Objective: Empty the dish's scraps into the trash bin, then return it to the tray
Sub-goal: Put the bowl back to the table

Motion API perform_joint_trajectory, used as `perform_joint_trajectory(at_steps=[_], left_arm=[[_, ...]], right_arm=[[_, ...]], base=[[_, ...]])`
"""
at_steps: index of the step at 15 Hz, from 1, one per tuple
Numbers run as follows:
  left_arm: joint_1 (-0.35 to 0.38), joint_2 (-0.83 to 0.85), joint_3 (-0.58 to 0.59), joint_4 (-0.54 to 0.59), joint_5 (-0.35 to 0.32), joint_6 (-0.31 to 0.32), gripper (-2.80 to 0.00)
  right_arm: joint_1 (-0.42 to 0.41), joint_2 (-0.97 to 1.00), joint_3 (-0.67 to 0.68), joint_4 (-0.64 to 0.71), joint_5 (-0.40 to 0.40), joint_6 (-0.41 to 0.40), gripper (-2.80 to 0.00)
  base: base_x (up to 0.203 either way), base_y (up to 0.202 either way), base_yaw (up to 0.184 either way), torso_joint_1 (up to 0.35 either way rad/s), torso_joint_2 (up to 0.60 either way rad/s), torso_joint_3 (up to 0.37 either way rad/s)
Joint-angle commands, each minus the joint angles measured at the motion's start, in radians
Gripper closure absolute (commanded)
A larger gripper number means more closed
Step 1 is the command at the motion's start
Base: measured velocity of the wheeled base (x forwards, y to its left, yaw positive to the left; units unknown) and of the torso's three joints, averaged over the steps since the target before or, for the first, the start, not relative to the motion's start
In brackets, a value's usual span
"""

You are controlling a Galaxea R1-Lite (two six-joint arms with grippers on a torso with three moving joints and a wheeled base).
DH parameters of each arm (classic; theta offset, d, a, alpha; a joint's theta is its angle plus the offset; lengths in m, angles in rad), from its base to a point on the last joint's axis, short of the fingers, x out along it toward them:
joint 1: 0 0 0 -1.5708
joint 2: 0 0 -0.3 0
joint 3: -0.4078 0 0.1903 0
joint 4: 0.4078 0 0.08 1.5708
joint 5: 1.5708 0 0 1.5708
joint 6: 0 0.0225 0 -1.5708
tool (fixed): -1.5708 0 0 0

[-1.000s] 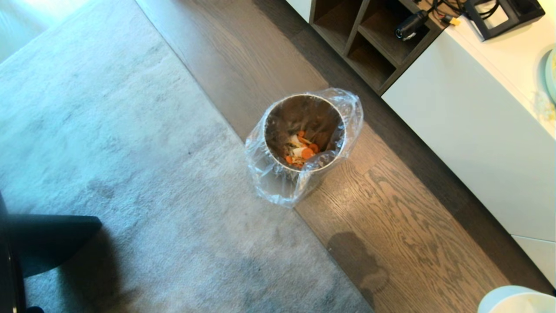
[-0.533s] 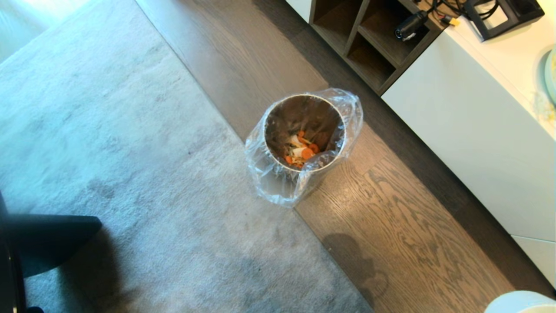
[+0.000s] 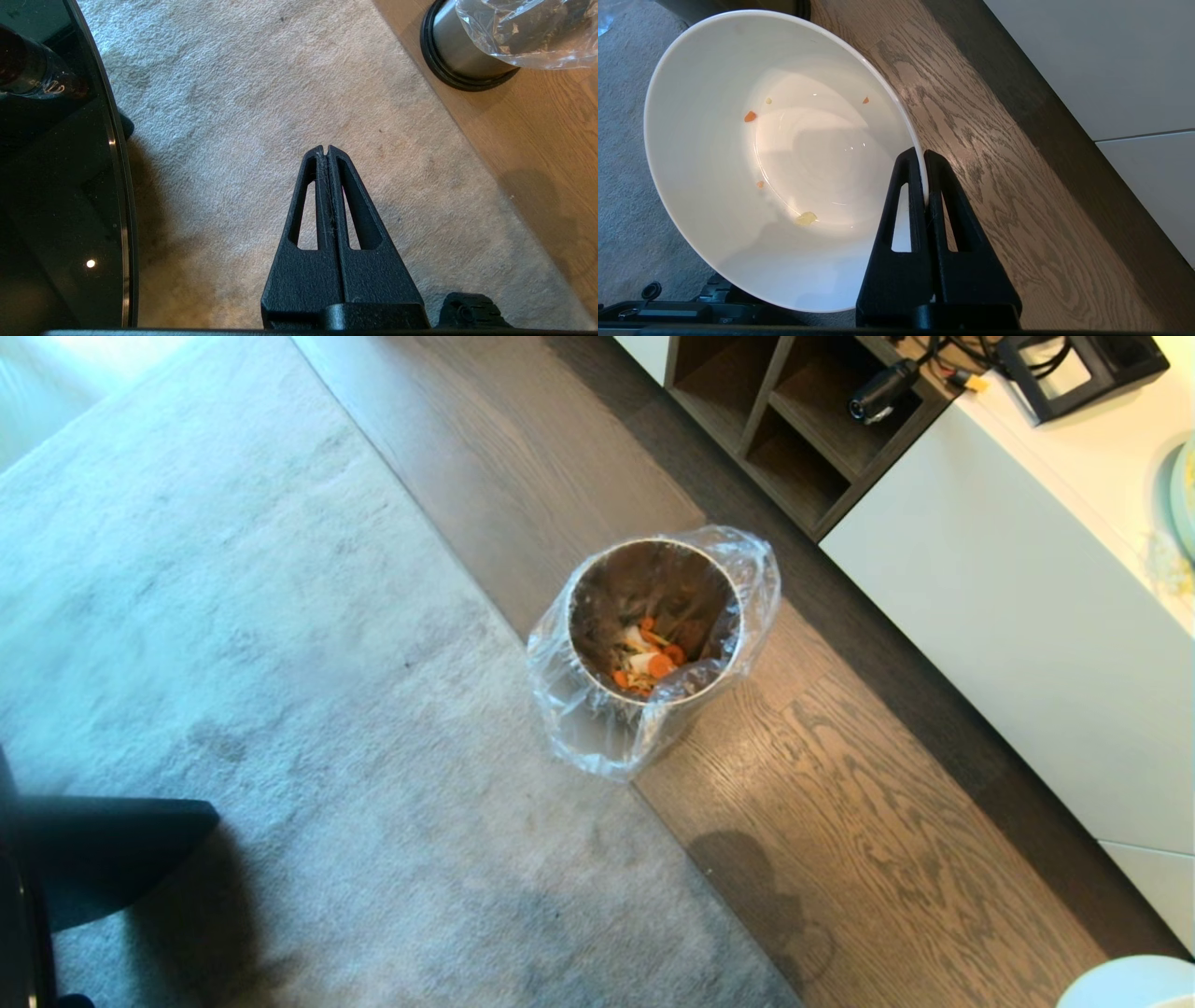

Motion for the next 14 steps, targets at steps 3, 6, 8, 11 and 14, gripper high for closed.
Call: perform_joint_trajectory(at_steps=[3, 6, 8, 11, 14], left_arm=[[0.0, 0.0, 0.0, -0.001, 0.0, -0.001, 0.0], [0.0, 0.0, 0.0, -0.001, 0.0, -0.001, 0.0], [0.0, 0.0, 0.0, -0.001, 0.0, 0.001, 0.0], [0.0, 0.0, 0.0, -0.001, 0.0, -0.001, 0.0], [0.0, 0.0, 0.0, -0.001, 0.0, -0.001, 0.0]], right_arm=[[0.0, 0.0, 0.0, -0.001, 0.0, 0.0, 0.0], [0.0, 0.0, 0.0, -0.001, 0.0, 0.0, 0.0], [0.0, 0.0, 0.0, -0.001, 0.0, 0.0, 0.0], [0.0, 0.0, 0.0, -0.001, 0.0, 0.0, 0.0], [0.0, 0.0, 0.0, -0.001, 0.0, 0.0, 0.0]], base=[[0.0, 0.0, 0.0, 0.0, 0.0, 0.0], [0.0, 0.0, 0.0, 0.0, 0.0, 0.0], [0.0, 0.0, 0.0, 0.0, 0.0, 0.0], [0.0, 0.0, 0.0, 0.0, 0.0, 0.0], [0.0, 0.0, 0.0, 0.0, 0.0, 0.0]])
